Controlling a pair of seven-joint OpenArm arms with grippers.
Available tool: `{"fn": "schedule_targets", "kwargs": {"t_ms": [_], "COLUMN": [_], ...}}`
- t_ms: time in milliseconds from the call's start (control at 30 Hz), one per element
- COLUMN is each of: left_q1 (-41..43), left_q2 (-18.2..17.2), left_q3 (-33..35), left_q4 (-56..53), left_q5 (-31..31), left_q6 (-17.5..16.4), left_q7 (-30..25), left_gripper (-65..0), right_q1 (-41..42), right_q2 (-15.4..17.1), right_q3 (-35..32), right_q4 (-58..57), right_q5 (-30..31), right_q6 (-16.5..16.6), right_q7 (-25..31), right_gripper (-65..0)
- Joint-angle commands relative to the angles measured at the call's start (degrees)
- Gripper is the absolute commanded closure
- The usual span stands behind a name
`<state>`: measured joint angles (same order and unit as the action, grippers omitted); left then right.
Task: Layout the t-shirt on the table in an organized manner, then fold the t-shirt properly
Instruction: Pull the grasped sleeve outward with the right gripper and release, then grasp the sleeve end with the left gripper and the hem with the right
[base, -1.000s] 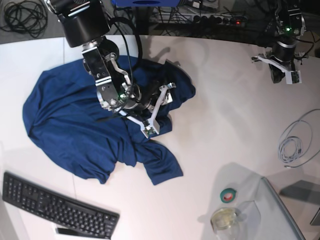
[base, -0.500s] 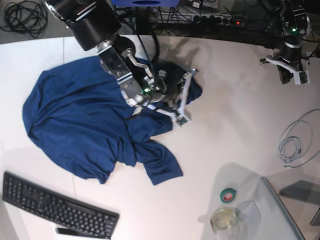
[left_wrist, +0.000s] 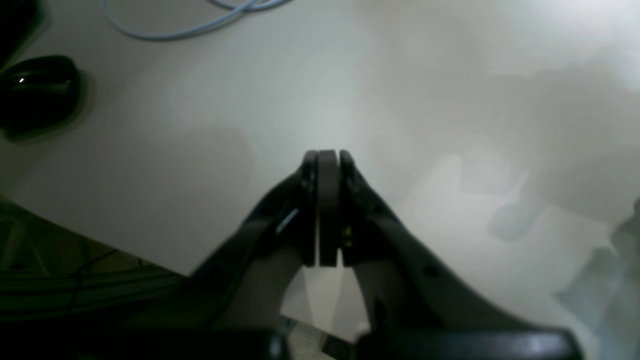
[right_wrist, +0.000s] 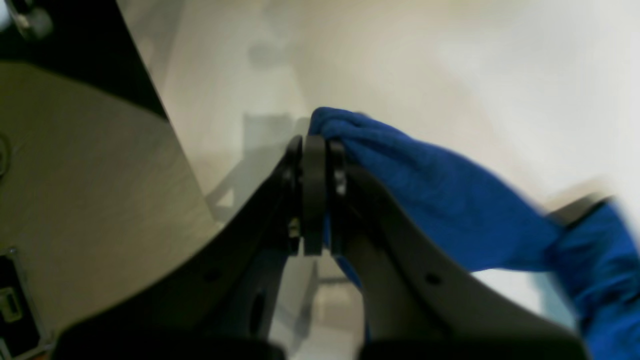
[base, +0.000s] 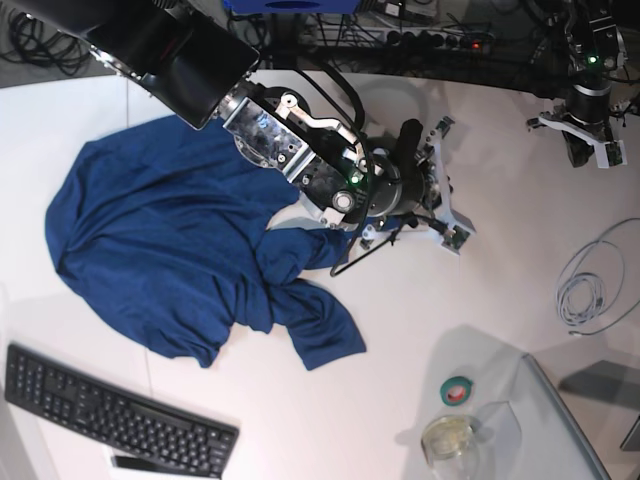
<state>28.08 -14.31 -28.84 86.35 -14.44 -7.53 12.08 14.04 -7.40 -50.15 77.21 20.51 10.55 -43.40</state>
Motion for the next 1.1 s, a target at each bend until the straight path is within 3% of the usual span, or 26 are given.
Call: {"fn": "schedule_targets", "kwargs": {"t_ms": [0,133,267,367,500,633,667,767,933,1067], "left_q1": [0.01,0.01,0.01,0.01,0.01,-0.43,-0.95,-1.57,-2.98,-3.77], "left_q2": [-0.68,-0.68,-0.68,-0.68,-0.77,-0.68,-0.51,-0.51,0.37,0.55], "left_q3": [-0.39,-0.39,-0.39,-0.39,-0.39,-0.39,-0.39,0.05,0.49,5.41], "left_q4": [0.73,0.99,1.17,1.17,0.82,0.91,0.82,0.64,0.91,1.26], "left_q5": [-0.11,-0.11,-0.11,-0.11,0.06,-0.11,-0.03,0.06,-0.11,0.15], "left_q6": [0.1,0.1,0.1,0.1,0.1,0.1,0.1,0.1,0.1,0.1], "left_q7": [-1.31,-1.31,-1.31,-1.22,-1.31,-1.31,-1.13,-1.04,-0.96,-0.96], "left_gripper": [0.0,0.0,0.0,0.0,0.0,0.0,0.0,0.0,0.0,0.0], "right_q1": [1.74,2.0,1.83,2.09,1.12,-2.48,-4.24,-10.57,-20.94,-27.63], "right_q2": [-1.0,-0.91,-0.91,-0.82,-0.56,2.78,4.37,6.92,7.09,7.0], "right_q3": [0.0,-0.09,-0.09,0.52,4.39,10.28,12.74,25.32,53.45,72.0], "right_q4": [2.31,6.09,7.32,3.1,1.87,8.72,11.45,18.75,23.49,26.31], "right_q5": [0.72,0.72,0.72,0.63,0.63,0.63,0.63,0.54,0.54,0.63], "right_q6": [0.31,0.75,5.59,5.67,5.67,5.67,5.67,5.59,0.84,0.49], "right_q7": [1.33,1.33,1.59,1.68,0.72,-1.04,-0.78,-0.69,-0.69,-0.95], "right_gripper": [0.0,0.0,-0.2,-0.6,-15.2,-32.7,-35.9,-35.7,-35.3,-35.3]}}
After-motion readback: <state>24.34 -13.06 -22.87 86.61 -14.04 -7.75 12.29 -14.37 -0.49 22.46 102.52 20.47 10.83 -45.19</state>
